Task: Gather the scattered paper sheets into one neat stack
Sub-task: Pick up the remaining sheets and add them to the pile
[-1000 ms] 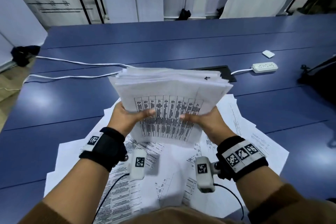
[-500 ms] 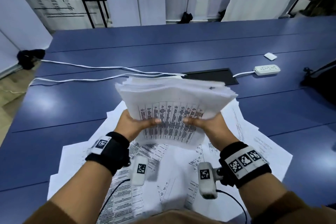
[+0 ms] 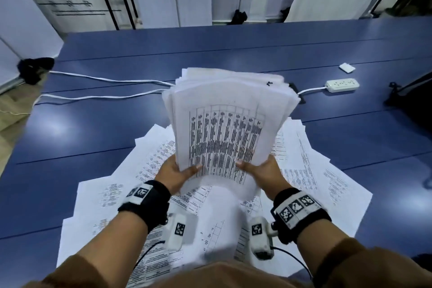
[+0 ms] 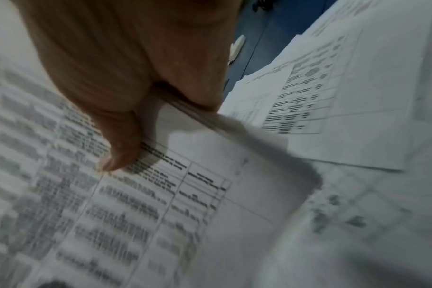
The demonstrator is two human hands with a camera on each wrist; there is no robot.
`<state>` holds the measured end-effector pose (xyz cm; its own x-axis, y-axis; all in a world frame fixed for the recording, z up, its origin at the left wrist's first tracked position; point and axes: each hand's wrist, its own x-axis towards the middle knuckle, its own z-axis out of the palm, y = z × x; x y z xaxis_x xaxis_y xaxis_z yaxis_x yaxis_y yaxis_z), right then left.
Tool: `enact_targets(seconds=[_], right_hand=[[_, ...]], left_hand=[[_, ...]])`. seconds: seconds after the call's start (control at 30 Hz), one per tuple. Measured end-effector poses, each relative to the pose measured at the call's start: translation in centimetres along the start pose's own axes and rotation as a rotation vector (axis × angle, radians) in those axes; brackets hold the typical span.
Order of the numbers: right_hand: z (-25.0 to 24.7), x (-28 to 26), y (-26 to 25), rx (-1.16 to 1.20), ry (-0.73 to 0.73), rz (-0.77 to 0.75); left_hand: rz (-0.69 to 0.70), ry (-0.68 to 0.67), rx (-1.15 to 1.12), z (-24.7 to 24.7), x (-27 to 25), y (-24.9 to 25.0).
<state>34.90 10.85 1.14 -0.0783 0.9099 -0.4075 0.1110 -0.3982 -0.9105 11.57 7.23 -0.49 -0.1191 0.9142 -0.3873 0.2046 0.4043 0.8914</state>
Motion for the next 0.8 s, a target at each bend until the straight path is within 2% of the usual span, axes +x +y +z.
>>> enact_targets(seconds=[0.17,0.23,0.3,0.37,0.43,0.5,0.63,0.73,0.8], right_hand=[[0.4,1.0,-2.2,-0.062,-0.088,-0.168],[1.3,1.1,-2.8,-0.077,-0.124,-0.209],[2.7,1.0,-2.9,-0.031,-0.164,-0.226],[3.8,1.3,-2.2,0.034,-0.161,-0.168],[4.2,1.5,-0.4,-0.016,-0.149,-0.085],[4.4,1.5,2.5,-0.256,-0.192,-0.076],[5.9,0.6,7.2,-0.922,-0.384,-0.211],[7.0,0.2,8.9,-1.279,-0.495,-0.289],[6.7,0.2,9.7,-1.406,-0.529,-0.279]], left_hand=[[0.149,0.127,-0.062,-2.6,-0.8,2.7],[0.158,0.171,-0.132,-4.4,-1.1,2.6],[0.124,0.263,-0.202,-6.1,-1.6,1.4],[0.060,0.371,-0.282,-7.8,-2.3,-0.8],[-0.039,0.475,-0.322,-9.4,-3.3,-3.6],[-0.138,0.556,-0.348,-11.2,-4.4,-6.8],[-0.345,0.632,-0.346,-14.0,-5.7,-13.8],[-0.506,0.662,-0.332,-14.3,-6.9,-14.9],[-0.556,0.672,-0.312,-14.6,-7.2,-15.7]])
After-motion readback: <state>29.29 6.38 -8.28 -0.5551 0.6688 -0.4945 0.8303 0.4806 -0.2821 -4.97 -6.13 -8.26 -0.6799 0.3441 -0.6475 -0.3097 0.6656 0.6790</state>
